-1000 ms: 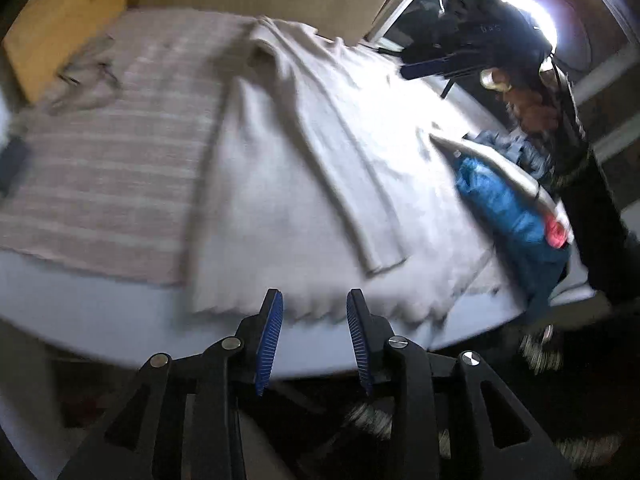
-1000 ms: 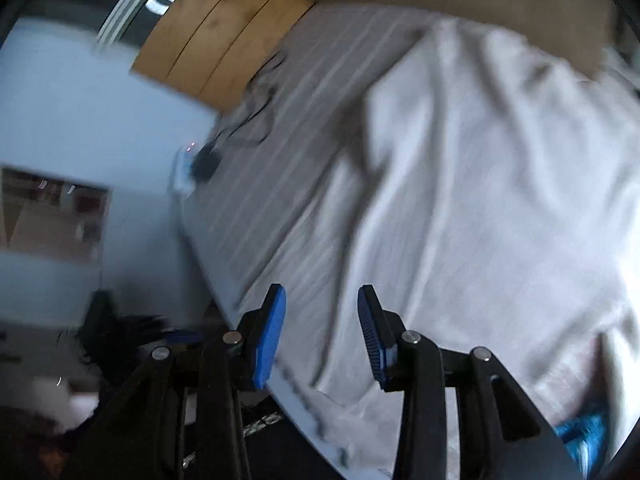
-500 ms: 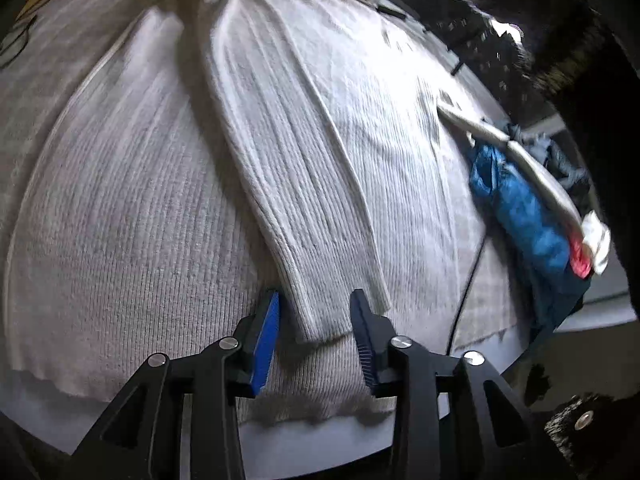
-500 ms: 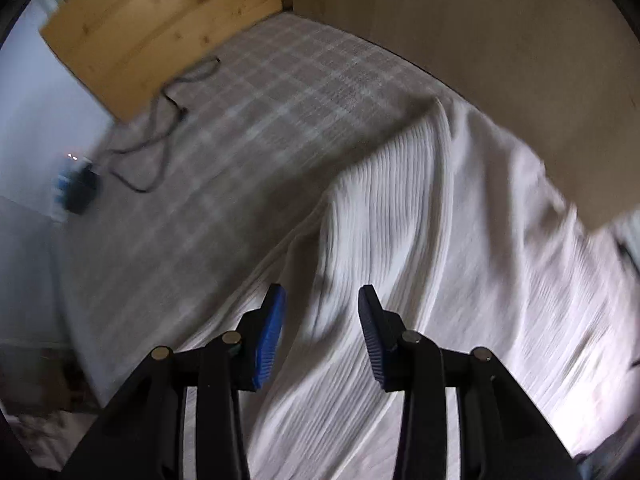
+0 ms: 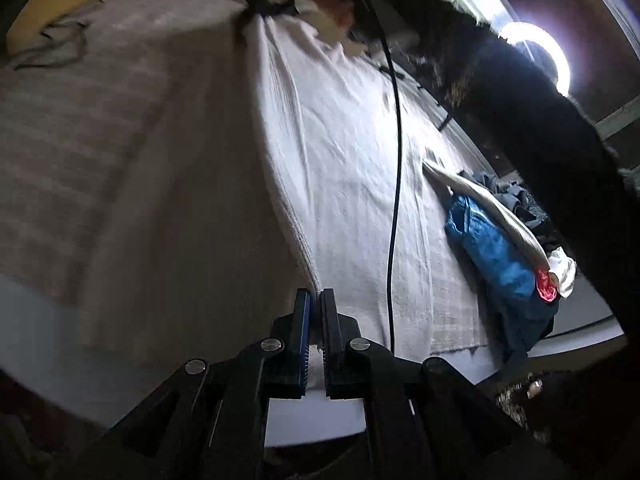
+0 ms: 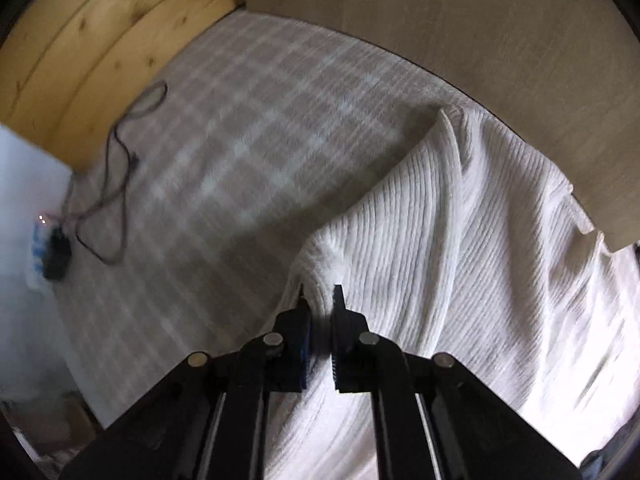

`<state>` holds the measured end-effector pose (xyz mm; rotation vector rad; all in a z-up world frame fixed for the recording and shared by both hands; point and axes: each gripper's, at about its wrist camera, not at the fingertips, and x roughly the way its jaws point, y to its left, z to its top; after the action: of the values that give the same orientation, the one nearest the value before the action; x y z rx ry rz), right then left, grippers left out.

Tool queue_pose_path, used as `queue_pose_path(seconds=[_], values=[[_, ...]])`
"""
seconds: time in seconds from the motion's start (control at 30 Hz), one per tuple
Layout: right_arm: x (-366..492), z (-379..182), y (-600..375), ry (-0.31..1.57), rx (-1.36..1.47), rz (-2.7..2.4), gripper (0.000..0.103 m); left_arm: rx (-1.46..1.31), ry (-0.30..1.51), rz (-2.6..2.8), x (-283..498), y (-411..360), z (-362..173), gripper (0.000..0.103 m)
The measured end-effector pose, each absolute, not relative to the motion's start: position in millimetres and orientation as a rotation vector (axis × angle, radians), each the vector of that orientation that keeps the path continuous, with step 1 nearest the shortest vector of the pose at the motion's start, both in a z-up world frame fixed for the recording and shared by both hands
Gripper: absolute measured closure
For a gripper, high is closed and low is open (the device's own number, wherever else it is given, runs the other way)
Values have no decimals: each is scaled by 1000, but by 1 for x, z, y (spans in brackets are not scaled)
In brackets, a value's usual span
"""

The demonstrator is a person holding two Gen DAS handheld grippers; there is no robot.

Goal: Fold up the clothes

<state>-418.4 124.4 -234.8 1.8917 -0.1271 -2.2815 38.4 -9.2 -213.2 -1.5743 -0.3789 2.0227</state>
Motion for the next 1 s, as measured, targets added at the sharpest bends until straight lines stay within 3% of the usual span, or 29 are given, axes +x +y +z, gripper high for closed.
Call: queue_pose_path(seconds=[0.27, 0.33, 0.37, 0.5, 0.53, 0.6, 0.67, 0.87, 0.93, 0.97, 1.0], values=[[-434, -260, 110, -147, 1885, -2282, 95, -1677, -418, 2105, 19, -67, -228, 99], [-434, -260, 102, -76, 1885, -2286, 92, -1709, -413, 2120, 16, -70, -231, 97], [-433, -258, 99, -31, 1887, -2283, 85, -1722, -403, 2132, 15, -70, -231, 97], [-416, -236, 90, 113, 1835, -2324, 58, -1729, -355, 2208, 15, -73, -223, 72], [-413, -232, 86, 153, 1812, -2325, 56, -1712, -324, 2241, 15, -72, -219, 63], [-413, -233, 79, 269, 1818, -2340, 55, -1708, -257, 2275, 13, -70, -217, 59], [-417, -242, 74, 378, 1864, -2365, 55, -1738, -195, 2276, 7, -67, -222, 59], [-425, -264, 79, 240, 1978, -2361, 57, -1701, -136, 2224, 2, -57, -232, 61], [-423, -262, 76, 241, 1977, -2399, 67, -1680, -115, 2203, 3, -53, -233, 74], [-422, -262, 81, 203, 1971, -2404, 78, -1670, -113, 2194, 3, -53, -233, 89], [-421, -261, 85, 165, 1966, -2408, 82, -1662, -128, 2189, 3, -54, -233, 93]])
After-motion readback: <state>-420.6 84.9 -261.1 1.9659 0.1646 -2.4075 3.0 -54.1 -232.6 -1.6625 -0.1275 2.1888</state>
